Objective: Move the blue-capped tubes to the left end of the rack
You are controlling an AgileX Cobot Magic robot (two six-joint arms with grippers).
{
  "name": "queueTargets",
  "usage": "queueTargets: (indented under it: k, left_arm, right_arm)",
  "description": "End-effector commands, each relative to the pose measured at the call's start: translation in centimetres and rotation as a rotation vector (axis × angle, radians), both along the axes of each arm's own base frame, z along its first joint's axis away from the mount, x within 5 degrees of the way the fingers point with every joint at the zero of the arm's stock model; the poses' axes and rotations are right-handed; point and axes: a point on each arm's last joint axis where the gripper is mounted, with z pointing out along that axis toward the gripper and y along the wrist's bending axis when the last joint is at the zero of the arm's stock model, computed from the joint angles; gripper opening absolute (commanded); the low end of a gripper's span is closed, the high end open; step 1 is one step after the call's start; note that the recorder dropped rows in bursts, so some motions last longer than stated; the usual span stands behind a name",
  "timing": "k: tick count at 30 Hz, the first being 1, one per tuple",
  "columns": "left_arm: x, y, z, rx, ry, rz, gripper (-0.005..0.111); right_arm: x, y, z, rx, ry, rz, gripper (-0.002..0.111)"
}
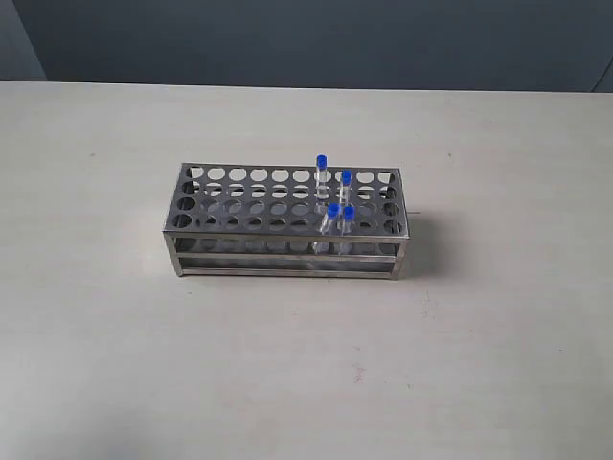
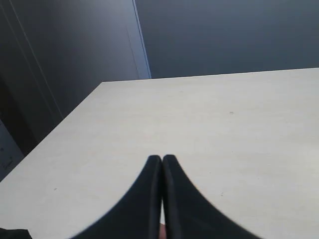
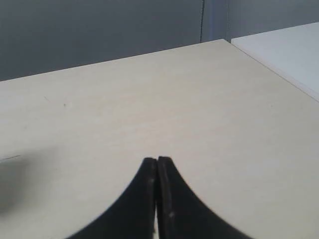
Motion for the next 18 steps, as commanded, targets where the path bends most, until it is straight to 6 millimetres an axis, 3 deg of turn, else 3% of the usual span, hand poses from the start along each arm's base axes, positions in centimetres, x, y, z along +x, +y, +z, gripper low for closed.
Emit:
queueTargets:
  k: [1,4,7,10,12,15,18]
  left_arm:
    - [0.0,0.0,0.1,0.005,-0.009,-0.003,0.001]
    - [0.0,0.0,0.1,0.005,-0.009,-0.003,0.001]
    - [0.0,0.0,0.1,0.005,-0.009,-0.003,0.001]
    - [0.0,0.0,0.1,0.005,-0.009,-0.003,0.001]
    - [0.0,0.0,0.1,0.005,-0.009,-0.003,0.001]
    - [0.0,0.0,0.1,0.005,-0.009,-0.003,0.001]
    - [0.0,0.0,0.1,0.005,-0.009,-0.003,0.001]
  right_arm:
    - [0.0,0.0,0.0,-0.013,-0.013,0.006,0.000]
    - [0.1,-0.1,0.5,-0.061,-0.065,0.003,0.000]
    - [0.3,-0.1,2.5,-0.058,-0.293,0.001,0.000]
    - [0.0,-0.4,4.9,0.410,-0.607,-0.046,0.000]
    - [-0.6,-1.1,6.0,0.621,-0.774,-0.081,0.000]
    - [-0.8,-1.5,6.2,0.692,-0.820,-0.103,0.000]
    - [-0.3,-1.0,5.4,0.759,-0.704,-0.081,0.000]
